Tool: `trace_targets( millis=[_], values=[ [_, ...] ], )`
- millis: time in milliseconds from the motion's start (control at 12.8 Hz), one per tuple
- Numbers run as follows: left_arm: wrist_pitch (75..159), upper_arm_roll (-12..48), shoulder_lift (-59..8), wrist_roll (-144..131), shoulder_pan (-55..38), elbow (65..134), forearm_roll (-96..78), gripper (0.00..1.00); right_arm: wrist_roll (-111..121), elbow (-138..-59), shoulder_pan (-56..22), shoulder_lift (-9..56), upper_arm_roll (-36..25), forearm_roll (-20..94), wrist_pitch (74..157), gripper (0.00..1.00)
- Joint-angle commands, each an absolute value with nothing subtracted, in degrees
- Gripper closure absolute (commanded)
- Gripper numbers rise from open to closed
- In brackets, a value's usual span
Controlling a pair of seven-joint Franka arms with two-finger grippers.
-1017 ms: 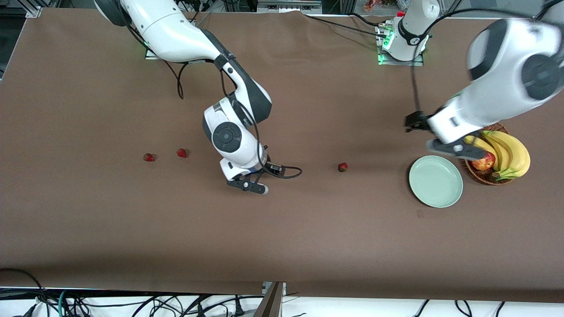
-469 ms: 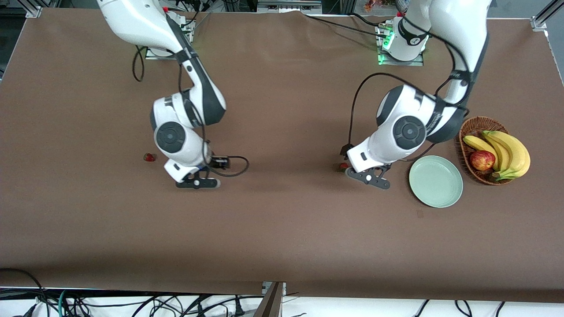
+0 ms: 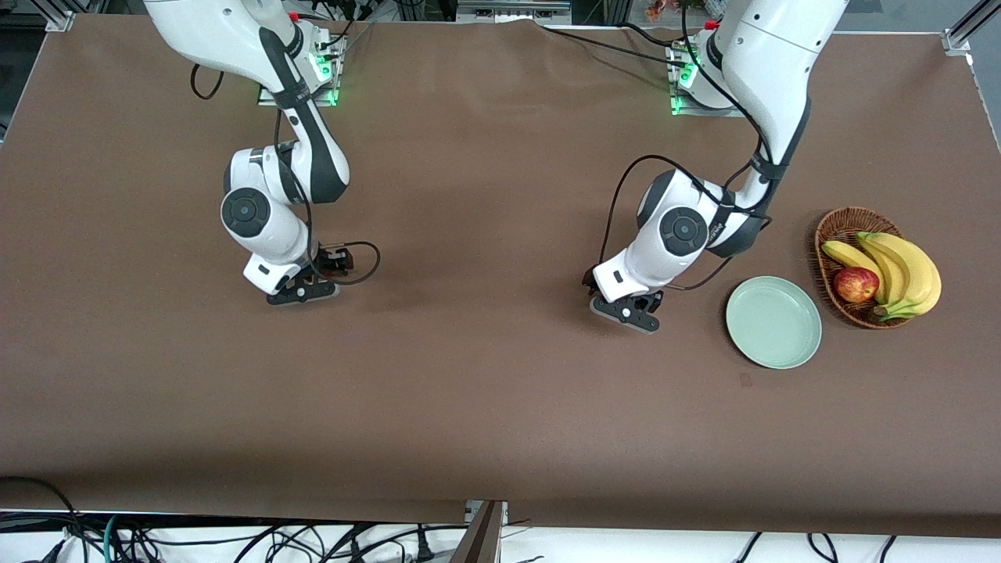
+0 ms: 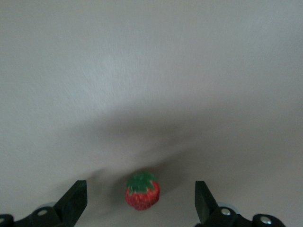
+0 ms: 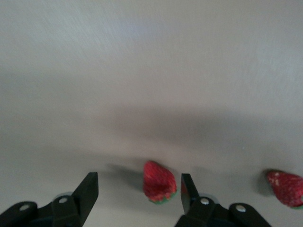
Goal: Collect all strawberries into plate
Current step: 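Drop the strawberry on the plate while the right gripper grasps another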
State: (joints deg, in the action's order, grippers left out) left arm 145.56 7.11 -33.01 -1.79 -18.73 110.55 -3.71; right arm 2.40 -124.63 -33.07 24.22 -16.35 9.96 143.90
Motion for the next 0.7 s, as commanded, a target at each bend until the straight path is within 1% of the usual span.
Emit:
trace_targets(
  millis=[0,78,156,235,313,391,469,547,626],
  values=[
    [146.8,6.7,-32.6,-0.8,-19.2,112.2,-3.9,0.00,3.7,-129.7,-33.4,21.4,-16.6,10.1,146.1,0.21],
    [147.0,6.6,-33.4,-0.8,-19.8,112.1,-3.9,0.00,3.7,-130.2,-33.4,21.4,-16.7,10.1,146.2,0.22],
    [147.3,6.6,-33.7,-0.8,-20.2,112.2,-3.9,0.20,3.7,-130.3,-33.4,21.4,-16.7,10.1,146.3,0.26],
    [147.3,6.5,-33.7,-0.8,-20.5,112.1,-3.9,0.45,3.8,-130.3,-33.3,21.4,-16.7,10.1,146.3,0.29],
    [147.3,6.6,-33.6,-0.7,-20.5,111.8,-3.8,0.57,3.7,-130.2,-33.3,21.4,-16.7,10.1,146.5,0.31],
    [147.3,6.6,-33.5,-0.5,-20.4,111.7,-1.5,0.82,3.7,-130.2,-33.2,21.7,-16.7,10.2,147.0,0.31],
    [147.3,6.6,-33.3,-0.6,-20.4,111.7,2.2,0.96,3.8,-130.0,-33.0,22.0,-16.7,10.2,147.5,0.33],
    [147.0,6.7,-32.7,-0.6,-19.8,111.7,3.8,1.00,3.8,-129.9,-32.8,22.1,-16.7,10.3,147.7,0.37],
    [146.7,6.7,-31.4,-0.7,-19.7,111.7,3.9,1.00,4.5,-129.6,-32.2,22.2,-16.7,10.3,148.1,0.39]
  ],
)
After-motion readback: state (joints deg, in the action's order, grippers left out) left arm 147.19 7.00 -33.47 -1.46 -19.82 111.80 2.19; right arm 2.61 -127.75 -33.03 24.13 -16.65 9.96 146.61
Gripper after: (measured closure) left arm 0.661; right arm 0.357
